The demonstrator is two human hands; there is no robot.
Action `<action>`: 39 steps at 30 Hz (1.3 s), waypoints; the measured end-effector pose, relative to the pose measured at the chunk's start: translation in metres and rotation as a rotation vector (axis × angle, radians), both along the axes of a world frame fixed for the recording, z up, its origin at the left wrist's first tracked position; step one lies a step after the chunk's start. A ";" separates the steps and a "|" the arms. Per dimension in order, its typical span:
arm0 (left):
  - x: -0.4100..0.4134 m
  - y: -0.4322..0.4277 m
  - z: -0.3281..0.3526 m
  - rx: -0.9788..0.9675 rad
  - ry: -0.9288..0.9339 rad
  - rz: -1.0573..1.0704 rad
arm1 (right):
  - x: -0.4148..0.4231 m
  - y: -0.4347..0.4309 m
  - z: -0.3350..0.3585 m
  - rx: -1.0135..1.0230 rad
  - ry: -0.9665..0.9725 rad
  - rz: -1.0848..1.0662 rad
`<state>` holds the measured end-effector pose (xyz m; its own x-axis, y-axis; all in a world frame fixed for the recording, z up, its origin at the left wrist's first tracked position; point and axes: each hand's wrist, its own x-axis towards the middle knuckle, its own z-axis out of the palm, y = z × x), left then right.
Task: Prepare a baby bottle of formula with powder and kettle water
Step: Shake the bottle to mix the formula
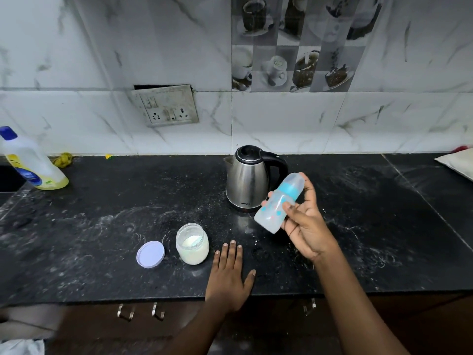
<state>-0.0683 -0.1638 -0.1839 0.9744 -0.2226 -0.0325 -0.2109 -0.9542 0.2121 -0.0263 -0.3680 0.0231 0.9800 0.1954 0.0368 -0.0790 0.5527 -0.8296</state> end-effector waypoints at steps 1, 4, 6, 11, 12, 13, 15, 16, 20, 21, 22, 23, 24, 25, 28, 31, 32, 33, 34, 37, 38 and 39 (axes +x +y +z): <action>0.000 0.000 0.000 0.000 0.002 0.001 | 0.000 0.001 0.000 -0.021 -0.007 0.028; 0.000 0.002 0.000 0.002 -0.002 -0.002 | 0.002 0.003 -0.002 0.035 -0.001 0.004; 0.000 0.001 0.001 0.004 -0.009 -0.001 | 0.004 -0.001 -0.002 0.109 0.026 -0.047; 0.000 0.002 0.001 -0.001 -0.008 -0.001 | 0.002 -0.003 -0.002 0.039 -0.011 0.023; 0.000 0.001 0.000 -0.001 -0.008 0.002 | 0.002 -0.004 -0.002 0.077 0.008 -0.015; 0.000 0.001 0.000 0.000 -0.007 0.004 | 0.002 -0.003 -0.001 0.080 0.013 -0.029; 0.000 0.001 -0.001 0.001 -0.003 0.002 | 0.001 0.000 0.001 -0.017 -0.009 0.030; 0.001 0.002 -0.001 0.001 -0.002 0.001 | 0.000 0.002 0.000 -0.050 -0.017 0.056; 0.000 0.001 -0.001 -0.003 -0.005 -0.001 | -0.003 0.001 -0.001 0.017 0.013 -0.005; 0.000 0.001 -0.001 -0.005 -0.008 0.001 | -0.003 0.002 -0.001 -0.012 0.007 0.027; 0.000 0.001 -0.001 -0.007 -0.012 0.002 | -0.004 0.003 -0.001 -0.047 -0.003 0.065; 0.000 0.002 -0.001 -0.010 -0.013 0.001 | -0.005 0.003 -0.002 -0.062 -0.008 0.081; 0.001 0.002 -0.001 -0.010 -0.012 0.002 | -0.005 0.003 -0.003 -0.052 -0.004 0.065; 0.001 0.001 -0.001 -0.009 -0.009 0.002 | -0.005 0.002 -0.004 -0.032 0.004 0.035; 0.001 0.001 -0.001 -0.006 -0.007 0.002 | -0.006 0.001 -0.001 -0.063 -0.008 0.043; 0.001 0.002 -0.001 -0.004 -0.012 0.001 | -0.006 0.001 0.000 -0.018 -0.009 0.001; 0.000 0.001 -0.001 -0.003 -0.011 0.001 | -0.005 -0.001 0.000 0.005 -0.001 -0.015; 0.000 0.001 -0.001 -0.002 -0.010 0.002 | -0.005 -0.002 0.001 -0.002 -0.002 0.002; 0.000 0.001 -0.001 -0.003 -0.010 0.003 | -0.005 -0.002 0.002 -0.040 -0.013 0.049; 0.001 0.002 -0.001 -0.014 -0.018 0.003 | -0.005 0.001 0.004 -0.092 -0.032 0.107; 0.001 0.002 -0.001 -0.013 -0.016 0.002 | -0.004 0.000 0.004 -0.058 -0.013 0.069; 0.001 0.001 -0.001 -0.013 -0.015 0.001 | -0.004 0.000 0.004 -0.033 0.000 0.042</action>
